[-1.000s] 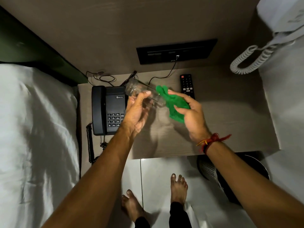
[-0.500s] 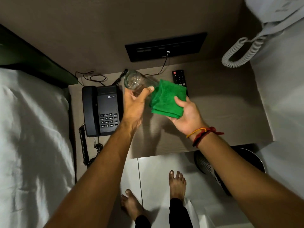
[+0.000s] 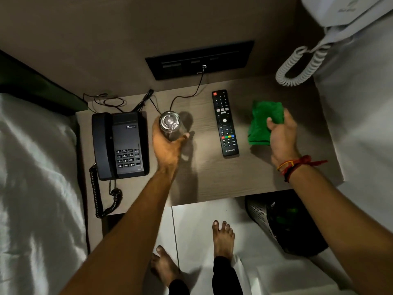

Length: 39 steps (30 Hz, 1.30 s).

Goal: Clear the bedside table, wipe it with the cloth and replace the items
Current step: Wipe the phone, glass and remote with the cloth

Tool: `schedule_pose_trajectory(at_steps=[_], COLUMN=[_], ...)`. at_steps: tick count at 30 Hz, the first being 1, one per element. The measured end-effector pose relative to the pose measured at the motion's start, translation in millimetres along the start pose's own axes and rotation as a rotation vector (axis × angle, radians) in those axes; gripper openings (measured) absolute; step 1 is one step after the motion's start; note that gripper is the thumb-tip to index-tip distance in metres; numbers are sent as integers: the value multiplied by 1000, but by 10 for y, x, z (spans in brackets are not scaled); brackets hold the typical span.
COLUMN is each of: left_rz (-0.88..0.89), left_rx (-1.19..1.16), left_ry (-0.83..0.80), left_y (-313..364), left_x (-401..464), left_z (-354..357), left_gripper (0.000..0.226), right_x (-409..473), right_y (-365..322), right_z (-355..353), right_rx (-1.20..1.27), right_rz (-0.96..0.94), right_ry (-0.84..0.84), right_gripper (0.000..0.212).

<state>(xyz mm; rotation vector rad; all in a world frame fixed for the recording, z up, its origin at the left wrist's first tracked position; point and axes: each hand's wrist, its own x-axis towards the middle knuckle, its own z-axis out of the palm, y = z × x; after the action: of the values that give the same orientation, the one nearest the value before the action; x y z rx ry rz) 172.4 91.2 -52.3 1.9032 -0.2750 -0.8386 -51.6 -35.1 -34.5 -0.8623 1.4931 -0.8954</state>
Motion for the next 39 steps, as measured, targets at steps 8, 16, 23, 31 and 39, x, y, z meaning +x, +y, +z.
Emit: schedule_pose_trajectory(at_steps=[8, 16, 23, 31, 39], left_rz=[-146, -315, -468, -393, -466], left_rx=[64, -66, -548, -526, -614], left_ry=[31, -308, -464, -585, -529], left_y=[-123, 101, 88, 143, 215], left_x=[-586, -156, -306, -526, -379], left_z=[914, 1353, 1173, 1118, 935], left_gripper=[28, 40, 37, 35, 49], right_x=[-40, -41, 157, 232, -484], right_y=[201, 132, -232, -337, -112], right_z=[255, 162, -68, 123, -321], right_rx=[-400, -196, -223, -879, -846], right_rz=[8, 64, -138, -708, -836], right_ry=[-220, -329, -297, -469, -696], right_gripper=[47, 40, 40, 73, 70])
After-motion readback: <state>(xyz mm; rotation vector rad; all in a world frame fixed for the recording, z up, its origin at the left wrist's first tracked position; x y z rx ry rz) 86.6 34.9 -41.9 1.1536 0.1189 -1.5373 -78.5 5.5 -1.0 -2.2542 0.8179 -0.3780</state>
